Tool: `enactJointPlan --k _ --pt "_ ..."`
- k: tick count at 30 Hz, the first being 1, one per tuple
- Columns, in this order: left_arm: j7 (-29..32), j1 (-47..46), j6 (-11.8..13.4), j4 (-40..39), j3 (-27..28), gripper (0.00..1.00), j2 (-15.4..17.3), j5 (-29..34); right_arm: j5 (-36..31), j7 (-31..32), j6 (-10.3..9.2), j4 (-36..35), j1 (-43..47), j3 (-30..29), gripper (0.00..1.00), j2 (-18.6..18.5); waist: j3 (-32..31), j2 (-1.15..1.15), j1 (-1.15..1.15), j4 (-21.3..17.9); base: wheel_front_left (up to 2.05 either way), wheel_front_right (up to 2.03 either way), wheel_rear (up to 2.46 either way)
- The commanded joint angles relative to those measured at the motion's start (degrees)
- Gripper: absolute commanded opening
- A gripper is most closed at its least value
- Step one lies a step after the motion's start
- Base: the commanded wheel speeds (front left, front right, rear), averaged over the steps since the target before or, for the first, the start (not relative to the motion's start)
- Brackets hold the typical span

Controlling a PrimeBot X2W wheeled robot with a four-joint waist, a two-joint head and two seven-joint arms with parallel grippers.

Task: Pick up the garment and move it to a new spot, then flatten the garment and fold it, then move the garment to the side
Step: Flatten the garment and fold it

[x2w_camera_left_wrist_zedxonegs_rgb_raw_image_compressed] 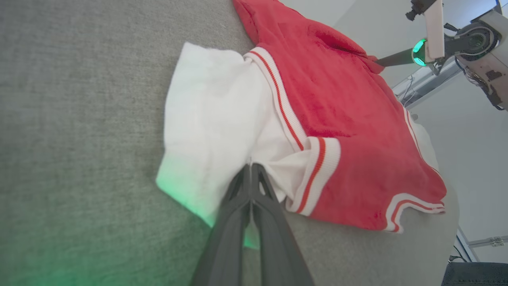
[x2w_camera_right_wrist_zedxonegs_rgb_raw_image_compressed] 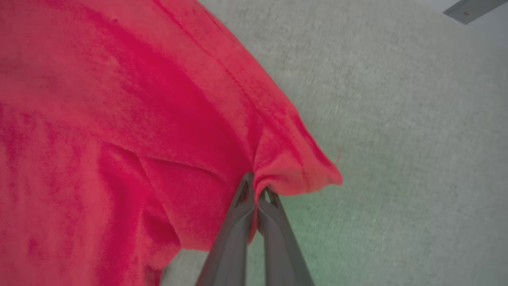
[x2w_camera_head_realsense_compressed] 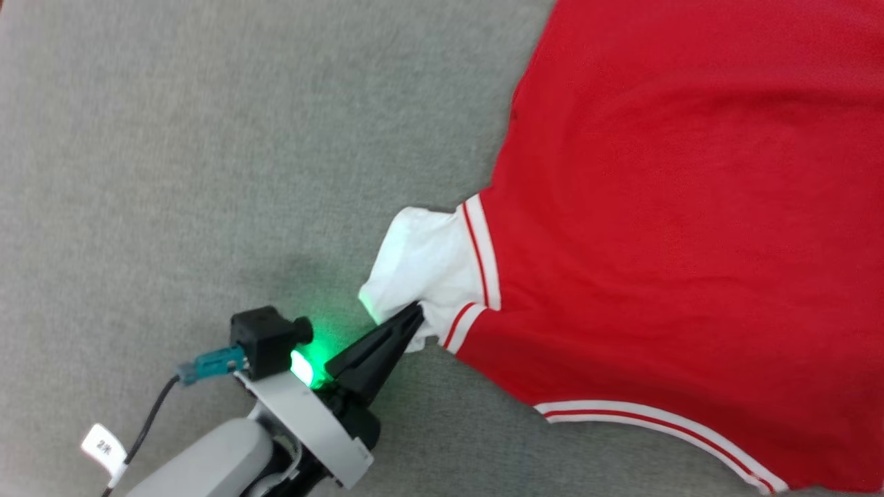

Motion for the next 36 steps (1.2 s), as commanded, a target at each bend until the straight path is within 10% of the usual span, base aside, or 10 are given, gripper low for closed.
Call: enactJointPlan --k 1,9,19,28,31,36 --pt "0.32 2.46 0.56 1.53 0.63 0.00 1.32 0.21 2.55 -0.24 -0.09 -3.05 5.72 -0.09 0.00 -2.16 -7.07 0.00 0.00 -4.92 0.00 0.00 0.00" --pt "0.26 5.26 0.43 -0.48 3.50 0.00 2.45 -1.63 9.78 -2.66 -0.09 -14.59 27.73 -4.69 0.00 -5.29 -11.54 0.00 0.00 -7.96 0.00 0.00 0.00" --pt "0.25 6.59 0.70 -0.97 5.19 0.00 4.79 -2.14 8.42 -2.88 -0.09 -29.02 54.72 -9.19 0.00 2.44 -13.51 0.00 0.00 -11.74 0.00 0.00 0.00" --pt "0.63 6.76 0.96 -0.87 4.94 0.00 5.22 -2.34 5.39 -3.17 -0.09 -32.63 59.14 -8.29 0.00 8.73 -13.50 0.00 0.00 -13.35 0.00 0.00 0.00" --pt "0.60 6.74 1.02 -0.59 4.82 0.00 5.28 -2.11 3.66 -5.56 -0.09 -33.43 57.98 -10.41 1.00 8.97 -13.50 0.00 0.00 -13.43 0.00 0.00 0.00" --pt "0.55 6.74 1.01 -0.06 4.60 0.00 4.66 -1.77 3.78 -6.26 -0.09 -37.07 59.37 -16.58 1.00 7.42 -13.18 0.00 0.00 -12.70 0.00 0.00 0.00"
